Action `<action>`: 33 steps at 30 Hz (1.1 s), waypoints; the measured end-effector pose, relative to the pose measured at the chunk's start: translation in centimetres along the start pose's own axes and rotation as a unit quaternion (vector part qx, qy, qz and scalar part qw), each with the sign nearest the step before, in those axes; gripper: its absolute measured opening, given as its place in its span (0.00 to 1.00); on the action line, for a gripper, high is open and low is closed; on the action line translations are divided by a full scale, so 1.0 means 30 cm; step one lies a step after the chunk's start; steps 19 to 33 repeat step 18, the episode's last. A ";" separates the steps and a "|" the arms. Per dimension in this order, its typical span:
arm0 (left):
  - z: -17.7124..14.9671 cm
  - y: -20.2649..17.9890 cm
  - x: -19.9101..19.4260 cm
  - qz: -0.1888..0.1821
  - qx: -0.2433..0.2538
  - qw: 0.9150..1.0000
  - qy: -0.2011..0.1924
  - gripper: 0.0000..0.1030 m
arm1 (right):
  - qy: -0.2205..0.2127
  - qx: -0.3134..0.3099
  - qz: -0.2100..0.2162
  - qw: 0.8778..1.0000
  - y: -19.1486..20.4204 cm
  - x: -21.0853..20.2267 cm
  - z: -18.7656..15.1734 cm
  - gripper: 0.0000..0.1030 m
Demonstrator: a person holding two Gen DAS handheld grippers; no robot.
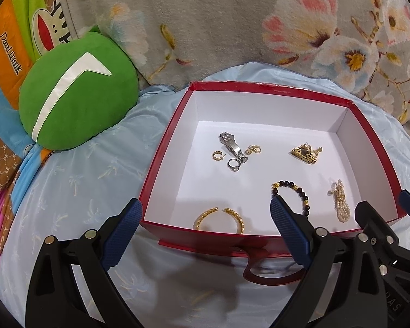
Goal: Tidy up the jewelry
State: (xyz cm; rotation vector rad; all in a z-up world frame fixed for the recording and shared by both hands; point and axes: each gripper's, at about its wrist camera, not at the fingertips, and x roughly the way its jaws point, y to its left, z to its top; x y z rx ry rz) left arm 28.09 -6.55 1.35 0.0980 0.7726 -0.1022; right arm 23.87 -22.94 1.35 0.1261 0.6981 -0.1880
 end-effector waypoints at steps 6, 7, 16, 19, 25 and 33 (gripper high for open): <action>0.003 -0.006 -0.010 0.002 0.003 1.000 -0.001 0.89 | -0.002 0.000 0.000 1.000 -0.004 -0.009 0.002 0.86; 0.003 -0.007 -0.012 0.002 0.004 1.000 -0.001 0.89 | -0.002 0.001 0.000 1.000 -0.006 -0.010 0.002 0.86; 0.001 -0.018 -0.036 0.006 0.016 1.000 -0.003 0.89 | 0.000 -0.001 -0.002 1.000 -0.009 -0.029 -0.006 0.86; -0.001 -0.020 -0.041 0.005 0.017 1.000 0.000 0.89 | 0.003 0.000 -0.003 1.000 -0.012 -0.036 -0.008 0.86; -0.001 -0.020 -0.041 0.005 0.017 1.000 0.000 0.89 | 0.003 0.000 -0.003 1.000 -0.012 -0.036 -0.008 0.86; -0.001 -0.020 -0.041 0.005 0.017 1.000 0.000 0.89 | 0.003 0.000 -0.003 1.000 -0.012 -0.036 -0.008 0.86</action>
